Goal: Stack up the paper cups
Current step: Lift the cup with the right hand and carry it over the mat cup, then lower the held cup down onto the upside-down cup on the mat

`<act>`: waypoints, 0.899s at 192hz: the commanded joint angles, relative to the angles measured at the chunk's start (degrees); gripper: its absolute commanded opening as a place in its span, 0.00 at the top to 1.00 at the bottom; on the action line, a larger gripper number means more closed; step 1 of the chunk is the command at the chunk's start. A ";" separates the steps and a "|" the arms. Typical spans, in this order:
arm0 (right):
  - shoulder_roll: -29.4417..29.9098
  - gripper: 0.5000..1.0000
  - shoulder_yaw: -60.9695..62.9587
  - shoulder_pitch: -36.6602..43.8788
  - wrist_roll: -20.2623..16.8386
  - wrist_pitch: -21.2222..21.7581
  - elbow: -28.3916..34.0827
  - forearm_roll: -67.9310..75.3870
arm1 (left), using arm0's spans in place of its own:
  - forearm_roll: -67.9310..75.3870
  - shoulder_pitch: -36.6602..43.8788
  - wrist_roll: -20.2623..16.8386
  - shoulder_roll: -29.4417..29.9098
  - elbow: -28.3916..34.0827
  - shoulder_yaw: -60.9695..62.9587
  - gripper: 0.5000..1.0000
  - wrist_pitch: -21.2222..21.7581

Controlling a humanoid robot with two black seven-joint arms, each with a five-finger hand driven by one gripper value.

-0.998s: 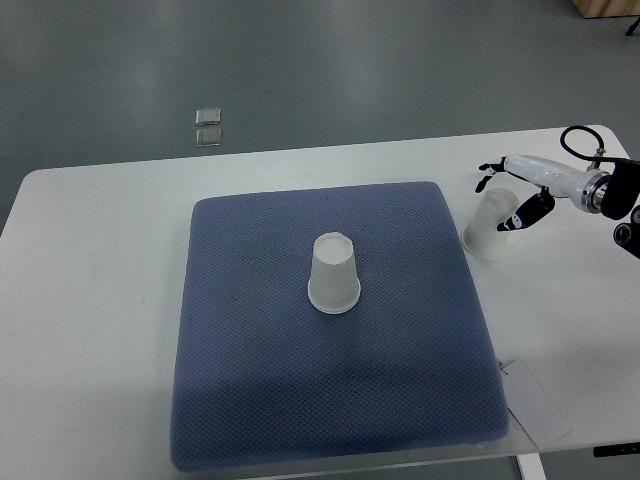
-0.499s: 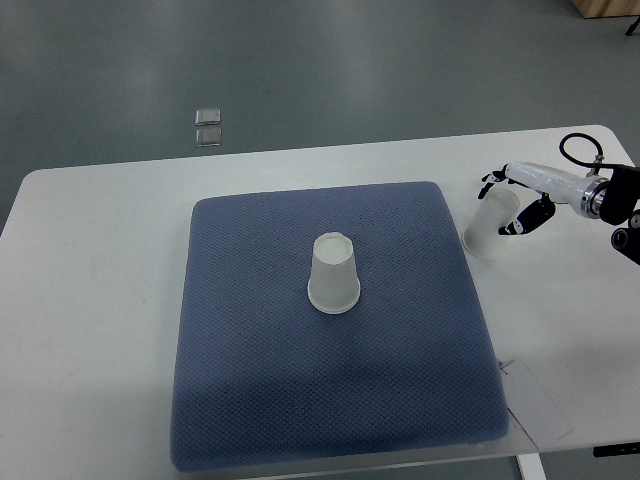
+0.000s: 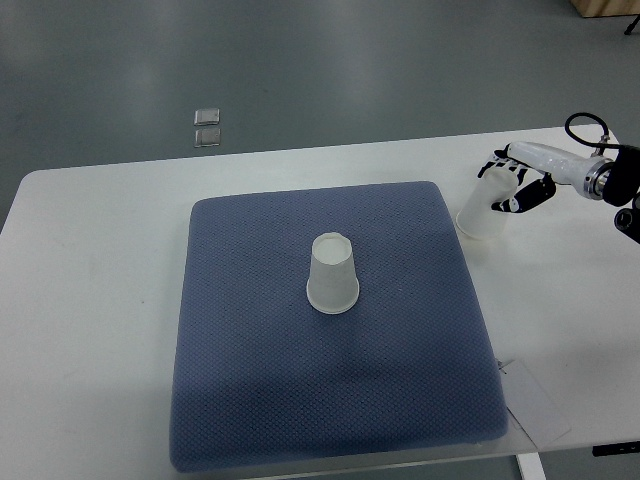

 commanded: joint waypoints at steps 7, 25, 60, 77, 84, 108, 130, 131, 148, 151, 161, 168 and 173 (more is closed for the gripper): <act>-2.77 1.00 0.06 6.10 0.29 2.03 6.38 4.34 | 0.07 0.01 0.00 0.00 0.00 0.00 0.00 0.08; -3.13 1.00 0.06 10.85 0.29 5.54 10.86 7.50 | 0.07 0.01 0.00 0.00 0.00 0.00 0.00 0.08; -2.25 1.00 -0.02 14.98 0.38 9.94 16.84 8.47 | -0.02 0.01 0.00 0.00 0.00 0.00 0.00 0.08; -1.98 1.00 -0.02 15.24 0.38 11.78 20.00 8.47 | -0.02 0.01 0.00 0.00 0.00 0.00 0.00 -0.01; -1.55 1.00 -0.11 15.24 0.38 12.22 21.49 8.38 | -0.02 0.01 0.00 0.00 0.00 0.00 0.00 -0.01; -0.23 1.00 -0.99 15.24 0.38 13.45 23.78 8.30 | -0.02 0.01 0.00 0.00 0.00 0.00 0.00 -0.01; 0.74 1.00 -1.34 15.07 0.29 14.42 24.66 7.77 | -0.02 0.01 0.00 0.00 0.00 0.00 0.00 0.08; 0.83 1.00 -1.52 15.07 0.29 14.51 24.66 7.77 | -0.02 0.01 0.00 0.00 0.00 0.00 0.00 -0.01; 1.09 1.00 -3.36 15.16 0.29 14.77 24.92 7.33 | -0.02 0.01 0.00 0.00 0.00 0.00 0.00 -0.01; 1.09 1.00 -3.63 15.16 0.29 14.77 24.92 7.24 | -0.02 0.01 0.00 0.00 0.00 0.00 0.00 0.08; 1.79 1.00 -4.42 15.07 0.29 14.77 25.01 6.36 | -0.02 0.01 0.00 0.00 0.00 0.00 0.00 0.08; 2.15 1.00 -4.68 14.98 0.29 14.77 25.01 6.01 | -0.02 0.01 0.00 0.00 0.00 0.00 0.00 -0.01; 2.15 1.00 -4.77 14.89 0.29 14.77 25.01 5.75 | -0.02 0.01 0.00 0.00 0.00 0.00 0.00 -0.01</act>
